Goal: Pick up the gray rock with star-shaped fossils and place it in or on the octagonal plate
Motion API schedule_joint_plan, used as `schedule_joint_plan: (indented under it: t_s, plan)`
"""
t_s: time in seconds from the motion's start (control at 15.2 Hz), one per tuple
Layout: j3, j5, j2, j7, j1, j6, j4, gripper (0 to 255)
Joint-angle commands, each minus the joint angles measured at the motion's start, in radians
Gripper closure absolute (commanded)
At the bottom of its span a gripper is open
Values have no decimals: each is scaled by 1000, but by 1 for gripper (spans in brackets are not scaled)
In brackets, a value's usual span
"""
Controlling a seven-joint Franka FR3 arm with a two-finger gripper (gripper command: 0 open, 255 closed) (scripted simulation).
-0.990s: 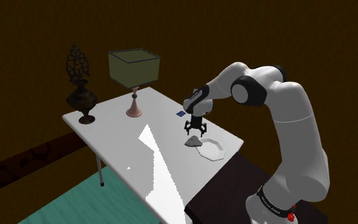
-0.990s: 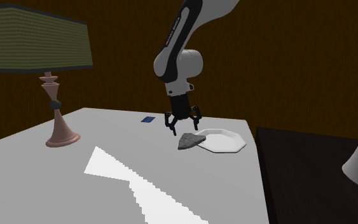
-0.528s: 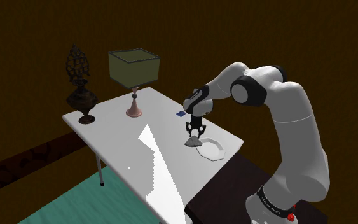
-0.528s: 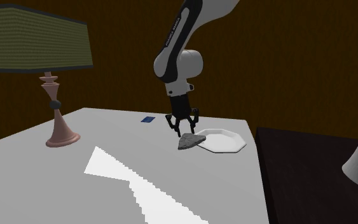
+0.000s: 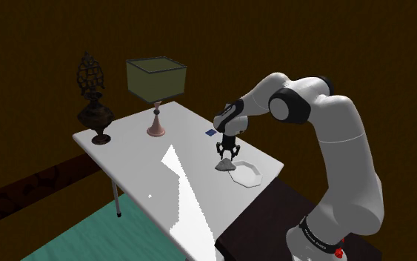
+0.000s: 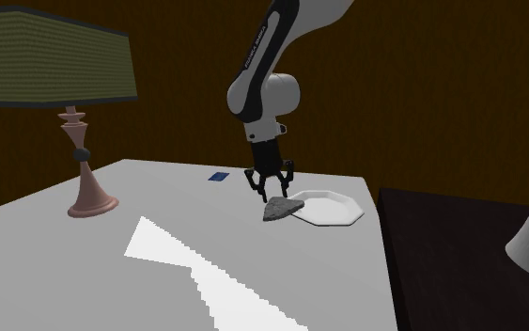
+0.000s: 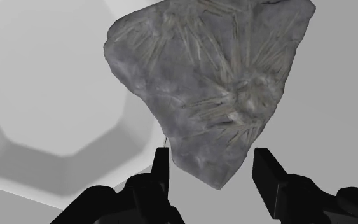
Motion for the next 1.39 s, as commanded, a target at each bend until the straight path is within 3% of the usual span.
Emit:
schedule_joint_plan:
  t_s: [0.0, 1.06, 1.12, 1.32]
  plan:
    - [-4, -5, -11, 2, 3, -7, -4, 255]
    - [-62, -75, -161, 44, 47, -122, -32, 255]
    - [-62, -75, -161, 44, 47, -122, -32, 0]
    - [-14, -77, -137, -84, 52, 14, -100, 0]
